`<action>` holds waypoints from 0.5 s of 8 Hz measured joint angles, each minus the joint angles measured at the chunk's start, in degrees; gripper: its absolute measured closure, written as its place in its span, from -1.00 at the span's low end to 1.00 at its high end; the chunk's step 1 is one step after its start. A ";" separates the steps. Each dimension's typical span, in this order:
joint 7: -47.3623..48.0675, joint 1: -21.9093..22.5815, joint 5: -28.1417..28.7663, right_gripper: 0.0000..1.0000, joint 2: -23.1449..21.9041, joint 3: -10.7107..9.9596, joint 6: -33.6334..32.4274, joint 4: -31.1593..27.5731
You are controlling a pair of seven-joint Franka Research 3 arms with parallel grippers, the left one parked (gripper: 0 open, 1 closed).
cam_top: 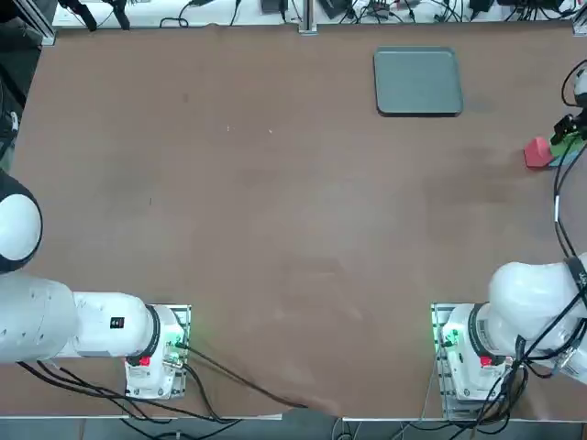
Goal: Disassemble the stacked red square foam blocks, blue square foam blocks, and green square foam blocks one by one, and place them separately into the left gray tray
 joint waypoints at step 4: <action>-0.02 -0.03 0.00 -0.91 0.34 0.53 0.44 -0.15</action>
